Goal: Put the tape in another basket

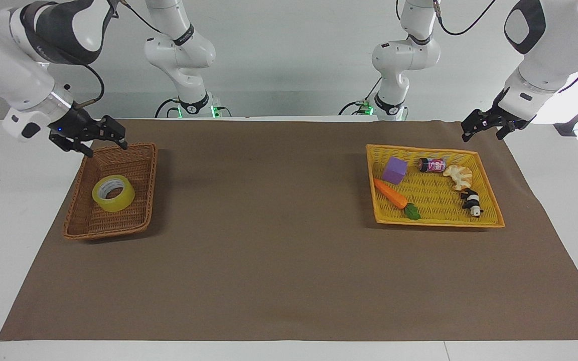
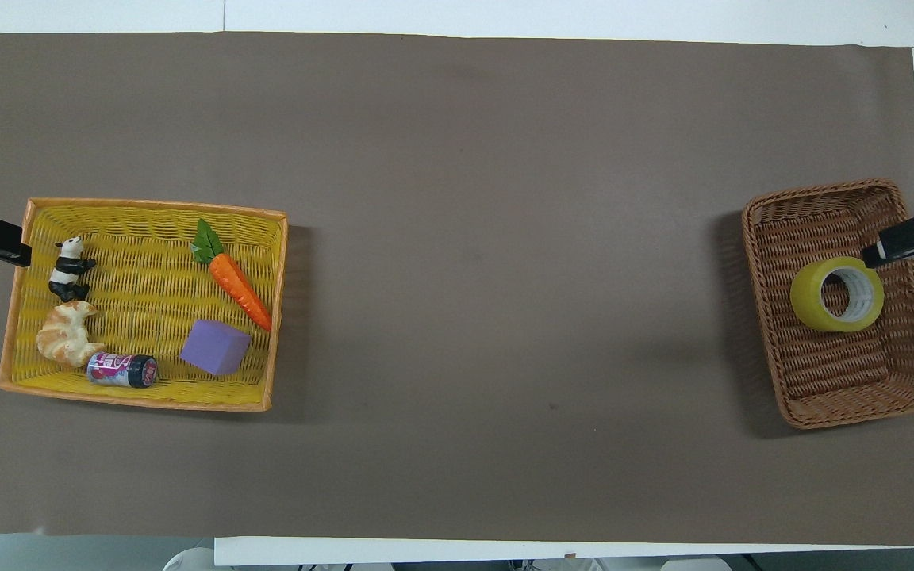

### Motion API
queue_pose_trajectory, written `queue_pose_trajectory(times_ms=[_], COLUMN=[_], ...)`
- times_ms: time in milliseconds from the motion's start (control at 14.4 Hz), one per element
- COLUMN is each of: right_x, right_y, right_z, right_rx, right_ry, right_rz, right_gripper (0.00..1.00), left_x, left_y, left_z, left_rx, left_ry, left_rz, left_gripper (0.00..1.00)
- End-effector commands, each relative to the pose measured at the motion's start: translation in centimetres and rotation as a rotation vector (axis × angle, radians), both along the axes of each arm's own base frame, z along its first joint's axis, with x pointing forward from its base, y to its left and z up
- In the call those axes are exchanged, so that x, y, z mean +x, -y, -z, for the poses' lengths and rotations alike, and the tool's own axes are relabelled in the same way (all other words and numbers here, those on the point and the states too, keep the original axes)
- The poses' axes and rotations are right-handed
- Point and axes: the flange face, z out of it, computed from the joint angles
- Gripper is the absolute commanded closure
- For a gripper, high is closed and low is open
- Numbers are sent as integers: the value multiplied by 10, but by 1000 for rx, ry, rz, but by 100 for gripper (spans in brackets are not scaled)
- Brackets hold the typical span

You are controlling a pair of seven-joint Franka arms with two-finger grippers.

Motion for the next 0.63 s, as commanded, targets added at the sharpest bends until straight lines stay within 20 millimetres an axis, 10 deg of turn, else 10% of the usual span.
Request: queue_pose_trajectory(times_ms=[0,557], right_x=[-17,-8], right_y=[-5,-24], right_z=[-23,-40], right_rx=[-120,-156], right_ry=[-14,30], right_rz=[59,51], right_gripper=[0,0], left_x=[-7,-7], left_y=[-8,-7], left_z=[-1,-1], left_rx=[17,17], left_ry=[8,5], left_rz=[1,1], left_gripper=[0,0])
